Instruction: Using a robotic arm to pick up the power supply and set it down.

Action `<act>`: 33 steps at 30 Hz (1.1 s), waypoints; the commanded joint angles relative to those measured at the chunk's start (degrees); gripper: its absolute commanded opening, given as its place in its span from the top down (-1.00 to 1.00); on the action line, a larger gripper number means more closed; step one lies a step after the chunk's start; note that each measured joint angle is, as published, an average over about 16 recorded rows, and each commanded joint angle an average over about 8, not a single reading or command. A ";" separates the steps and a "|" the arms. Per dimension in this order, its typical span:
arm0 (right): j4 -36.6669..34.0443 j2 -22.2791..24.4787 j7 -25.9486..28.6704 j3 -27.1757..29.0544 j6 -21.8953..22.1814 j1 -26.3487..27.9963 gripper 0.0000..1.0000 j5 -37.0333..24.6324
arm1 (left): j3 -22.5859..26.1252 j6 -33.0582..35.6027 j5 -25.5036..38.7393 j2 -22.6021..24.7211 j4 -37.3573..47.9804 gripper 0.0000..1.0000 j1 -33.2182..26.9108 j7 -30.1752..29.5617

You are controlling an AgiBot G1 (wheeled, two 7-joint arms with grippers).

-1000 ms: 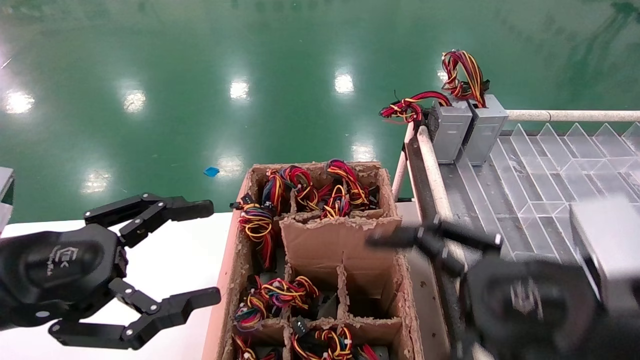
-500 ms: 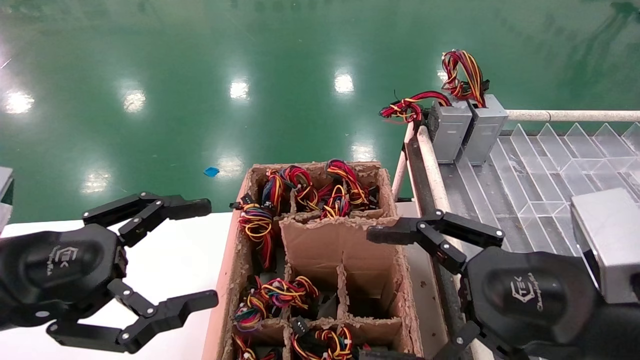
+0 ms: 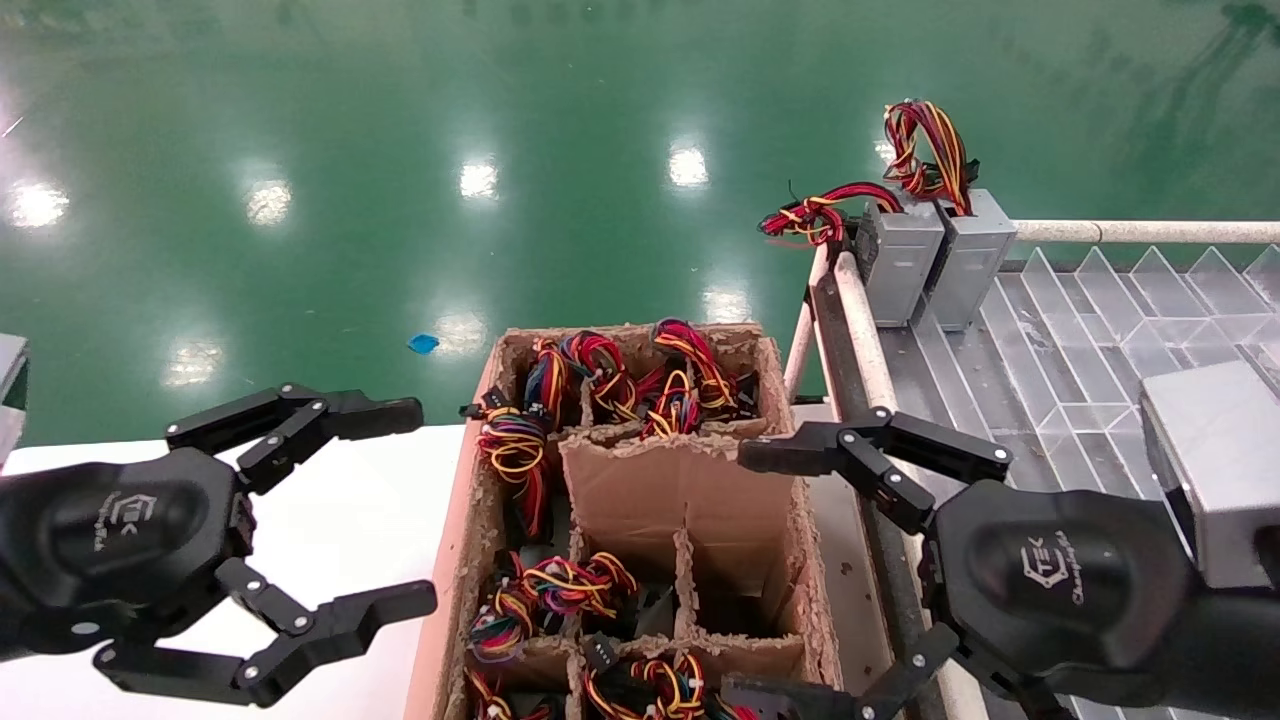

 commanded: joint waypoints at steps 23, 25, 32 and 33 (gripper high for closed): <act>-0.30 -0.09 -0.09 0.05 0.12 0.20 -1.00 -0.15 | 0.00 0.00 0.00 0.00 0.00 -1.00 0.00 0.00; -0.31 -0.10 -0.09 0.05 0.13 0.21 -1.00 -0.16 | 0.00 0.00 0.00 0.00 0.00 -1.00 0.00 0.00; -0.34 -0.10 -0.11 0.05 0.15 0.24 -1.00 -0.18 | 0.00 0.00 0.00 0.00 0.00 -1.00 0.00 0.00; -0.35 -0.10 -0.11 0.05 0.15 0.24 -1.00 -0.18 | 0.00 0.00 0.00 0.00 0.00 -1.00 0.00 0.00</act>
